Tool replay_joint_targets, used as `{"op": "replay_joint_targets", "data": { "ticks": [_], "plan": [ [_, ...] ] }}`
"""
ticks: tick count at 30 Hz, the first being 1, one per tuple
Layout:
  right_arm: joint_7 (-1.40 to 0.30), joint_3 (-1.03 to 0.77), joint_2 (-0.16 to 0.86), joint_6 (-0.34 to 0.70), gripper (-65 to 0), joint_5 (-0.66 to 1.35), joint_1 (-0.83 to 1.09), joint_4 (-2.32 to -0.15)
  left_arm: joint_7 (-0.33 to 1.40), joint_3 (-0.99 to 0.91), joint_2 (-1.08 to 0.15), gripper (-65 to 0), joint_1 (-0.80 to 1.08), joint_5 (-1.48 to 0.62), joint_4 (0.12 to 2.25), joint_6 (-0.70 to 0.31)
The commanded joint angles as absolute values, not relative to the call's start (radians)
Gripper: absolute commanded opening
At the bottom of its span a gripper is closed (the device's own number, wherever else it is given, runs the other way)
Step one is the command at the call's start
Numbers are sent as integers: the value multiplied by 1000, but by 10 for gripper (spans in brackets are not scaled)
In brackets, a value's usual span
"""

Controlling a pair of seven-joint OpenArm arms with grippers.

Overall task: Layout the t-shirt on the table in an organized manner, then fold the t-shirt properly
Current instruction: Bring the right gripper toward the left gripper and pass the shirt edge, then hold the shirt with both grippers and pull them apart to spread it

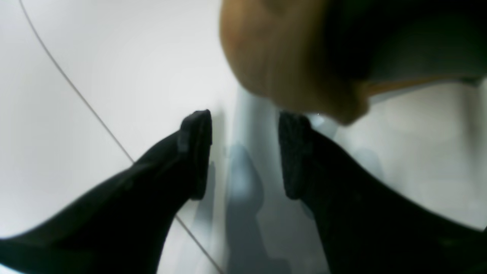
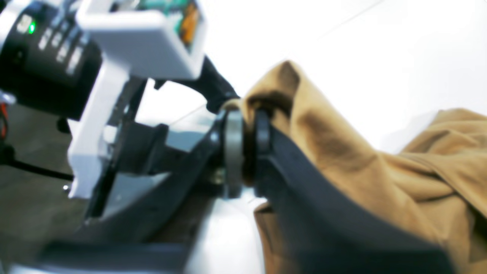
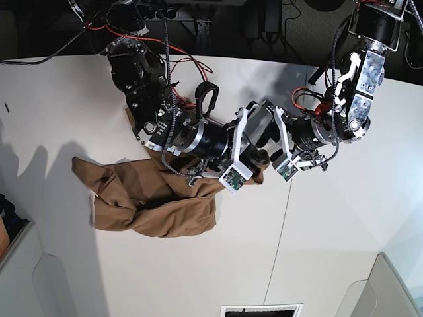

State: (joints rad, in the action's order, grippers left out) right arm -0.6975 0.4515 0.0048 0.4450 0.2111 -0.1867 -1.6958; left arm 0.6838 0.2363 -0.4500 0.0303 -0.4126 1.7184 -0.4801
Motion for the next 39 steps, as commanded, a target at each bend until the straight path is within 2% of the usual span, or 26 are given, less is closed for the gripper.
{"op": "replay_joint_targets", "data": {
  "ticks": [1,2,3,10,13,15,16,19,22,26,30,33,39],
  "plan": [
    [-675,447,-3,432,-433,213,-208,-1715,666,228,-467,-347,15,-422,1734,-483],
    [-675,443,-3,426,-363,211,-208,-1720,666,226,-471,-347,15,-422,1734,-483],
    [-677,434,-2,422,-323,207,-207,-1726,666,222,-474,-347,15,-422,1734,-483],
    [-709,251,-2,418,-316,207,-207,-1788,666,162,-480,-347,17,-431,1734,-483],
    [-739,132,1,378,-319,216,-201,-1787,666,155,-480,-347,17,-446,1742,-484],
    [-750,59,4,378,-354,231,-182,-1787,666,155,-479,-347,17,-466,1761,-506],
    [-752,30,6,378,-407,241,-167,-1784,664,157,-479,-347,17,-484,1780,-527],
    [-752,-35,6,378,-646,248,-105,-1771,660,167,-479,-347,15,-521,1840,-555],
    [-748,-53,6,390,-650,255,-40,-1763,629,207,-470,-347,10,-509,1861,-572],
    [-710,-52,6,416,-650,253,28,-1749,598,321,-426,-346,-16,-382,1841,-575],
    [-707,-52,6,416,-650,233,45,-1703,573,439,-386,-282,-72,-250,1792,-491],
    [-702,-52,6,415,-650,200,45,-1660,560,489,-373,-278,-114,-197,1772,-441],
    [-673,-52,6,415,-650,192,45,-1597,561,556,-328,-278,-144,-138,1770,-438]
  ]
}}
